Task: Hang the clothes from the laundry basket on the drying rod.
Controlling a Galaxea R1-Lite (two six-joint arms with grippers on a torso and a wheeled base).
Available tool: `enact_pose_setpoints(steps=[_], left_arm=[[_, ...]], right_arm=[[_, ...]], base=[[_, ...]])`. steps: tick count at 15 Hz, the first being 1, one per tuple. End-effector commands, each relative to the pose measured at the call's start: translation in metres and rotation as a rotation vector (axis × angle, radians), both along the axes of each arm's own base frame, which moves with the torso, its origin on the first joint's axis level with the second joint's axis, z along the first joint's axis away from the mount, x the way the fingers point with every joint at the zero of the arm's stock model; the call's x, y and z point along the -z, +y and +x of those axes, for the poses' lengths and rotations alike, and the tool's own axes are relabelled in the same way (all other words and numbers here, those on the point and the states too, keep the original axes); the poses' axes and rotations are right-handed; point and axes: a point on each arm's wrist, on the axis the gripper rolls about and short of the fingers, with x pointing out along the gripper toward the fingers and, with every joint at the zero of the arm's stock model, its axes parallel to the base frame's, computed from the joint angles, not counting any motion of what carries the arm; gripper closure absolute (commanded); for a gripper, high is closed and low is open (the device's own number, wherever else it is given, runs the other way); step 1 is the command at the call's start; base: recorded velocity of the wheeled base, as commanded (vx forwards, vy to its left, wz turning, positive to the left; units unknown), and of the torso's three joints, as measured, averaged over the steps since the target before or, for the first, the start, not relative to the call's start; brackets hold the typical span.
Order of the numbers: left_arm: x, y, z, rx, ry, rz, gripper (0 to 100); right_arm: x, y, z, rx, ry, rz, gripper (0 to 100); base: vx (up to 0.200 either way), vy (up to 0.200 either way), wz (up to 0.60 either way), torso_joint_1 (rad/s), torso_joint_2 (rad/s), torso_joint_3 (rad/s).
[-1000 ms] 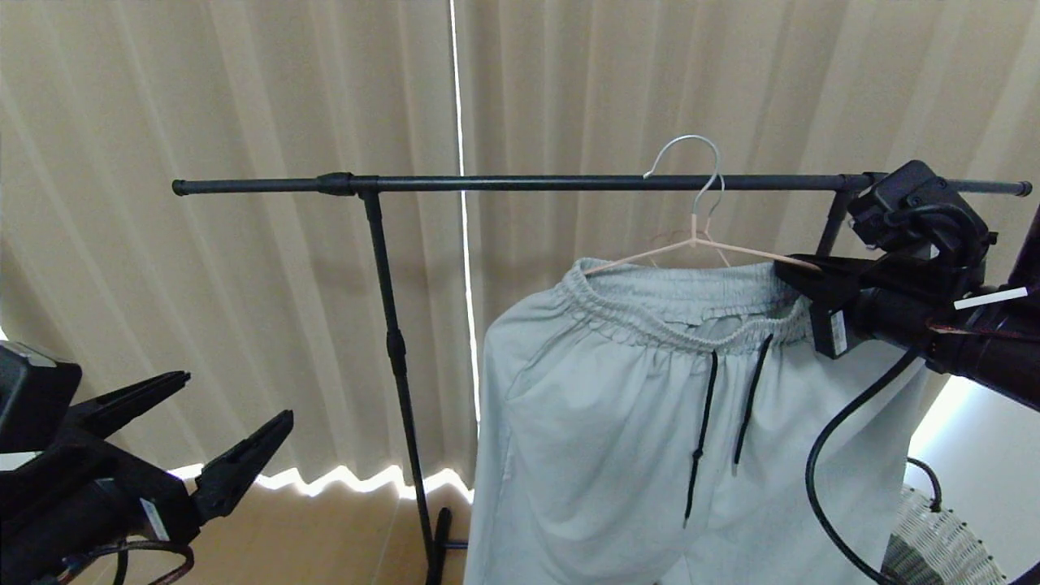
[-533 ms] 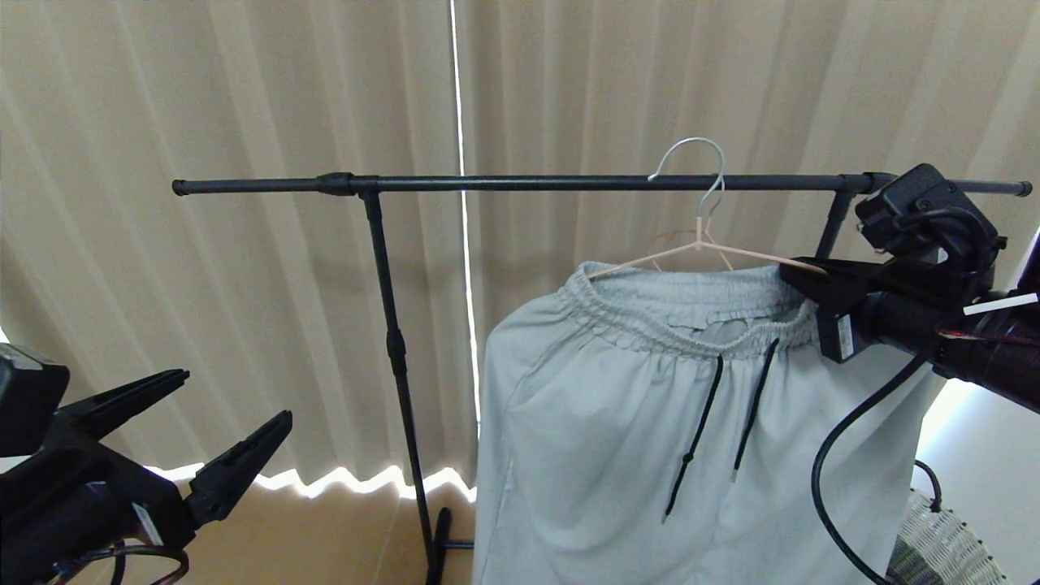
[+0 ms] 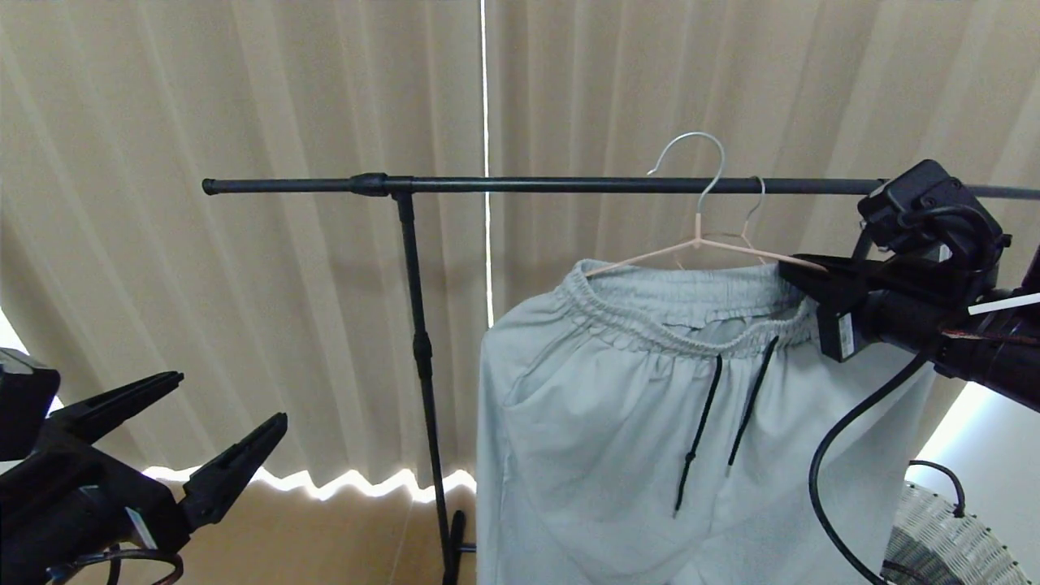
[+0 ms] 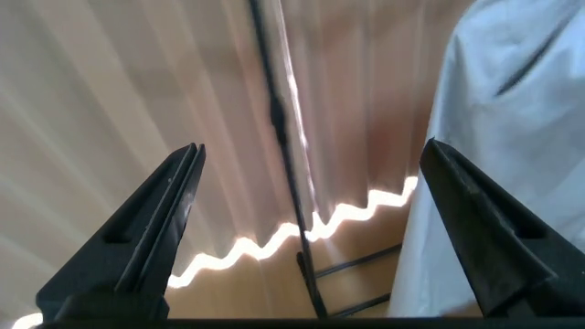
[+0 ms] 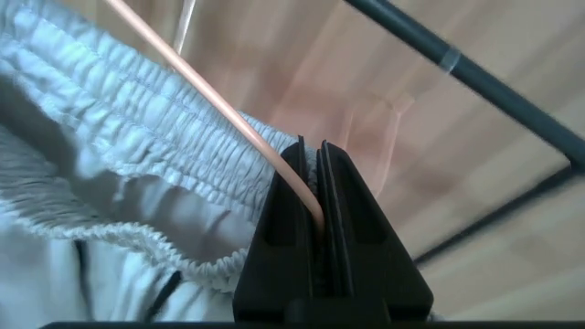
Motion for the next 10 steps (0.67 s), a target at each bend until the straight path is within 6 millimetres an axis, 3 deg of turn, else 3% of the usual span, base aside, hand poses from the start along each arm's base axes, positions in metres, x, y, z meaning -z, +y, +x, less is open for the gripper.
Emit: enact_pose_setpoints(steps=[1, 8, 10], left_arm=[[0.0006, -0.0005, 0.0016, -0.001, 0.006, 0.002, 0], [-0.0021, -0.0013, 0.0069, -0.012, 0.009, -0.003, 0], [-0.0021, 0.0013, 0.0078, -0.032, 0.009, -0.002, 0]], right_arm=[[0.0001, 0.0003, 0.0008, 0.000, 0.001, 0.001, 100], [-0.0007, 0.0001, 0.0002, 0.009, 0.012, 0.054, 100], [-0.0007, 0.0004, 0.0001, 0.007, 0.012, 0.054, 100]], base=[[0.000, 0.000, 0.00, 0.000, 0.00, 0.000], [0.000, 0.000, 0.00, 0.000, 0.00, 0.000], [0.200, 0.000, 0.00, 0.005, 0.00, 0.002]])
